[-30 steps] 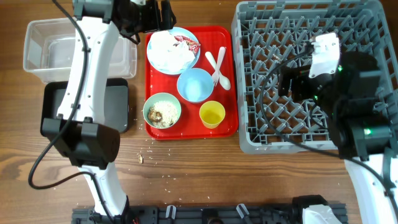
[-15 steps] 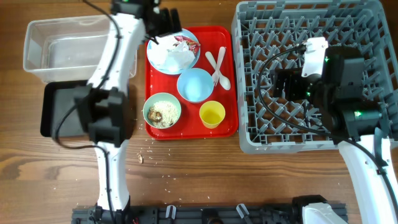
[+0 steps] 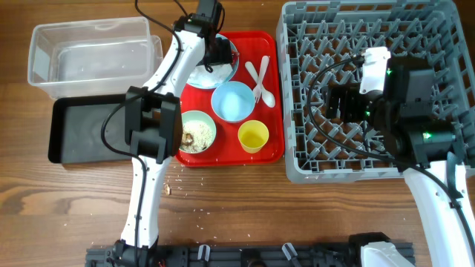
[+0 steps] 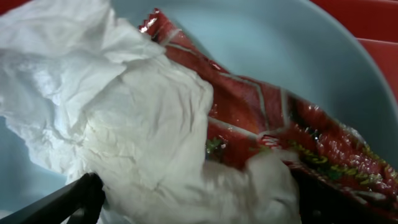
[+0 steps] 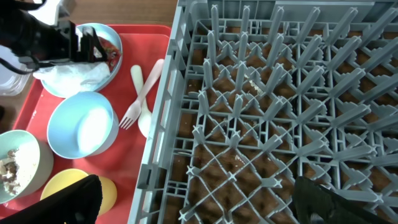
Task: Sort waste into correct bins and load items into the dishwasher rack
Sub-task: 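Grasp the white tissue on the blue plate with the left gripper, then carry the tissue left and drop it into the clear bin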
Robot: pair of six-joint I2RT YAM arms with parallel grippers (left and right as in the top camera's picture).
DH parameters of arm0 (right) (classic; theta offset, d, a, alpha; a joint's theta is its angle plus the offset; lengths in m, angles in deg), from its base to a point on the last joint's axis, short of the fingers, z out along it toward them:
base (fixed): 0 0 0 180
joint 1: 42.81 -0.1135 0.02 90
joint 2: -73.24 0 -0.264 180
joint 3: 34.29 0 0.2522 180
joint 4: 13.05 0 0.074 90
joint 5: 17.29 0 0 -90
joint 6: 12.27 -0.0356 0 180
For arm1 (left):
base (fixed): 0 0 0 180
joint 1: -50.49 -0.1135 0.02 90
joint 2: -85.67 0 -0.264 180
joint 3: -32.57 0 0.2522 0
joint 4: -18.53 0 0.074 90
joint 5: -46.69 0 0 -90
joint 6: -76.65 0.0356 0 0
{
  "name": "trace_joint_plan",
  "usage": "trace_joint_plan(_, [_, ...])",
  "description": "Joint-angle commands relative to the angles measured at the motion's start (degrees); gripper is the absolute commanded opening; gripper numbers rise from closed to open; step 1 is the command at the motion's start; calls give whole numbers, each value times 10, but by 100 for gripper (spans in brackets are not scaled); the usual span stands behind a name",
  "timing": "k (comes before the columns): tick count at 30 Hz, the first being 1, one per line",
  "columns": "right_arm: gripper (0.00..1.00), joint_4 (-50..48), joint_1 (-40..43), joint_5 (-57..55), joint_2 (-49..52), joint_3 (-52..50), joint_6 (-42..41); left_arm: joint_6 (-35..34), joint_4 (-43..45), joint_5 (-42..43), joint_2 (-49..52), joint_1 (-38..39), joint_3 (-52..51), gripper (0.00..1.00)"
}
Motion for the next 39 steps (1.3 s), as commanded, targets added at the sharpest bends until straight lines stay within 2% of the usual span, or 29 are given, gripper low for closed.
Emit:
trace_joint_plan(1, [100, -2, -2, 1, 5, 13, -7, 3, 3, -5, 24, 0, 6, 100])
trace_joint_plan(2, [100, -2, -2, 1, 5, 13, -7, 3, 3, -5, 26, 0, 6, 81])
trace_joint_plan(3, [100, -1, -2, 1, 5, 13, -7, 3, 1, -5, 27, 0, 6, 53])
trace_joint_plan(4, [100, -2, -2, 1, 5, 13, -7, 3, -3, -5, 27, 0, 6, 18])
trace_joint_plan(5, [100, -2, -2, 1, 5, 13, -7, 3, -7, -5, 27, 0, 6, 4])
trace_joint_plan(11, [100, -3, -2, 1, 6, 13, -7, 3, -40, -5, -2, -5, 14, 4])
trace_joint_plan(22, [100, -6, -2, 1, 6, 13, -7, 3, -61, -5, -206, -44, 29, 4])
trace_joint_plan(28, [100, -7, -2, 1, 6, 13, -7, 2, -114, -7, -236, -130, 28, 4])
trace_joint_plan(32, [100, -14, -2, 1, 6, 13, -7, 3, -105, -7, -214, -200, 5, 4])
trace_joint_plan(34, [100, -17, -2, 1, 6, 13, -7, 3, -95, -2, -193, -220, -8, 20])
trace_joint_plan(37, [100, -17, -2, 1, 6, 13, -7, 3, -69, -2, -160, -234, -13, 85])
trace_joint_plan(39, [100, -17, -2, 1, 6, 13, -7, 3, -59, 1, -154, -233, -13, 97])
